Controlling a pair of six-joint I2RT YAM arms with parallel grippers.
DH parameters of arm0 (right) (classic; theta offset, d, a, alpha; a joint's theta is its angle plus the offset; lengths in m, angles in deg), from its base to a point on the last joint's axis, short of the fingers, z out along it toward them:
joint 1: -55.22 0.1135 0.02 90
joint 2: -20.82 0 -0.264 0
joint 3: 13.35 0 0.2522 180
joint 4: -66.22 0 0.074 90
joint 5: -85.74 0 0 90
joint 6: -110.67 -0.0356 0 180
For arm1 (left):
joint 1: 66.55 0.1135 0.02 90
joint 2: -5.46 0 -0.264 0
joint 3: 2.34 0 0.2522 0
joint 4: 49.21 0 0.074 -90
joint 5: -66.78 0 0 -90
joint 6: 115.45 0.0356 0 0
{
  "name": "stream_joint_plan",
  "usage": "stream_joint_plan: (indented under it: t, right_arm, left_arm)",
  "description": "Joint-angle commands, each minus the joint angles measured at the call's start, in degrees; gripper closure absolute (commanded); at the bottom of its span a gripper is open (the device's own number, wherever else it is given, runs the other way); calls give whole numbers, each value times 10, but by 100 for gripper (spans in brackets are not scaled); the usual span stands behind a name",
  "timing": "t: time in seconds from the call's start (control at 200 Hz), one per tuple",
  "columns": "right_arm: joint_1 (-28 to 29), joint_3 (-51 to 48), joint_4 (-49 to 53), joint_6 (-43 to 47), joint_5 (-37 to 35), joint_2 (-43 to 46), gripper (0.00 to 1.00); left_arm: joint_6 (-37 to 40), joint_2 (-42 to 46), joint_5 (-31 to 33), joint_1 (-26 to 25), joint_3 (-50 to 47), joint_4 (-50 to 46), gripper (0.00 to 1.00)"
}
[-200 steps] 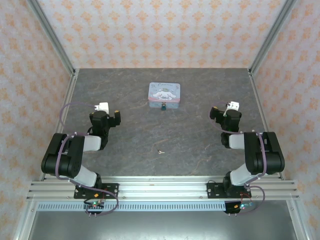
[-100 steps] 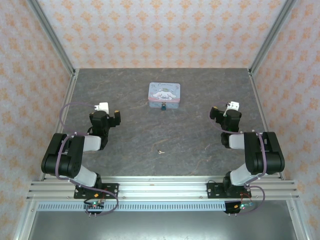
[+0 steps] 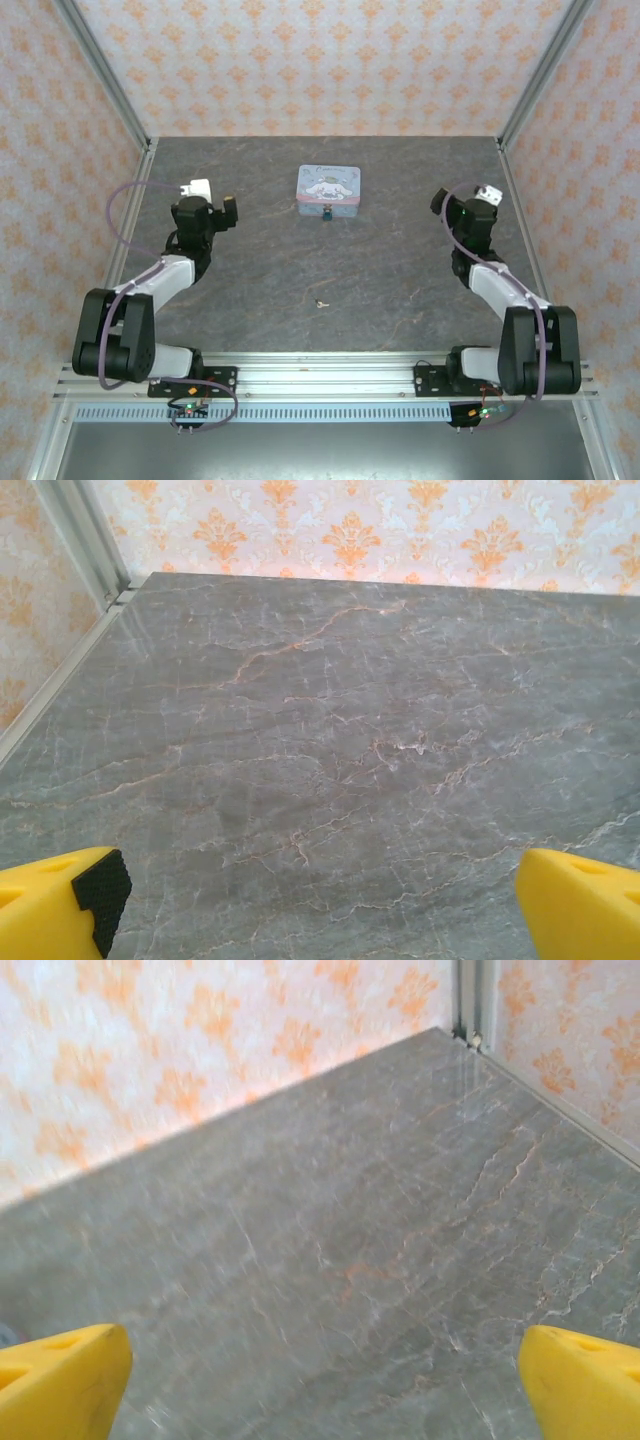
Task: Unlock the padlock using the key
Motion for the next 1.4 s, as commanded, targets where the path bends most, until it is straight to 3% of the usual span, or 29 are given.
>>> stream_joint_plan:
  t: [0.0,0.175,0.295,0.44,0.806,1.056,1.316,1.391]
  right_arm:
    - [-12,15,56,-124,75,2,1]
    - [-9,100,104,-181,220,-71,0]
    - [17,183,145,-206,293,-150,10]
    - [67,276,185,-218,310,-239,16]
    - [137,441,206,-259,328,-408,29]
    - [172,489,220,-265,317,-460,34]
    - [191,463,201,-270,328,-450,58]
    - [196,440,197,-267,325,-432,59]
  left_arm:
    - [-54,24,5,0,39,-82,0]
    - [-150,2,-24,-23,137,-187,0]
    - [-204,-93,-69,-42,271,-322,1]
    - [-224,-210,-163,-67,382,-361,8]
    - [-271,-409,-283,-93,559,-359,15]
    - [-303,-458,-313,-119,603,-339,16]
    - [-311,-447,-320,-148,569,-314,17]
    - [-314,-422,-319,-154,533,-295,17]
